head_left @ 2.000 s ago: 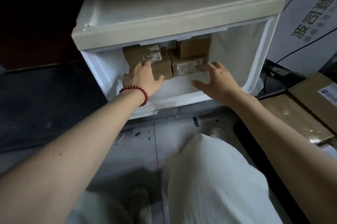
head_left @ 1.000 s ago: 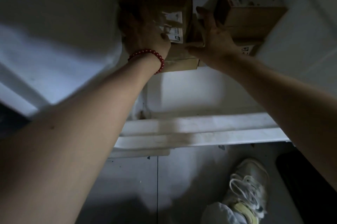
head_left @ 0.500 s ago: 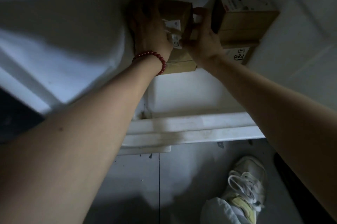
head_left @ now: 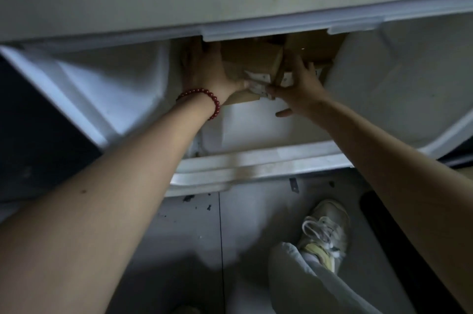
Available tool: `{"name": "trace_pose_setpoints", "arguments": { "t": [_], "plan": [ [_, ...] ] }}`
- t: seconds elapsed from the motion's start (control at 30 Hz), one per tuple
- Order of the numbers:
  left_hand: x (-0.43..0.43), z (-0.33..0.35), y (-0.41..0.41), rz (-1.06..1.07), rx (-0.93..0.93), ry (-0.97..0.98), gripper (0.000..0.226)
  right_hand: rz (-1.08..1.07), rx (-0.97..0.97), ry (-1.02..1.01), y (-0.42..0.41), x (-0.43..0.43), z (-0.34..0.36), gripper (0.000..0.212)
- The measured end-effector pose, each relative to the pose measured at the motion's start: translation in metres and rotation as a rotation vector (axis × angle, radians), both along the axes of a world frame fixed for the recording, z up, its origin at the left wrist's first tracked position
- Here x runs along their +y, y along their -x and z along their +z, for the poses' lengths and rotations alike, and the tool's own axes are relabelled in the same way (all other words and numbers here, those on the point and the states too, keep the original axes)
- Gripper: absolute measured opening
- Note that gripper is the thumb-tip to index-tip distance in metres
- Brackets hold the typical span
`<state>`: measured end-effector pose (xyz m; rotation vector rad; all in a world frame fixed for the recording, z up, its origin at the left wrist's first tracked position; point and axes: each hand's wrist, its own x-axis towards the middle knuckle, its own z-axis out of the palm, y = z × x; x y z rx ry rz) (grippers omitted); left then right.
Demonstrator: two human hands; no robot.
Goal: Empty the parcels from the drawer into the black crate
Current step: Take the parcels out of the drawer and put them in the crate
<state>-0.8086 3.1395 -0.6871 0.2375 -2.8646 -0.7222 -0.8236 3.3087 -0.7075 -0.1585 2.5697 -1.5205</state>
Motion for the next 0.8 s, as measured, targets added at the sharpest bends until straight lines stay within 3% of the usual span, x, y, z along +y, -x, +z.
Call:
{"name": "trace_pose_setpoints", "arguments": {
  "t": [0.2,0.53,0.8],
  "plan": [
    [0.018,0.001,-0.059,-0.161,-0.034,-0.039,0.081,-0.045,-0.140,0.129,-0.069,0.058,-0.005,0.070],
    [0.035,0.060,-0.158,-0.229,0.017,-0.025,0.079,0.009,0.014,0.062,-0.172,0.092,0.055,0.071],
    [0.051,0.070,-0.208,-0.234,-0.019,-0.354,0.089,-0.104,0.008,0.266,-0.245,0.114,0.070,0.053]
  ]
}}
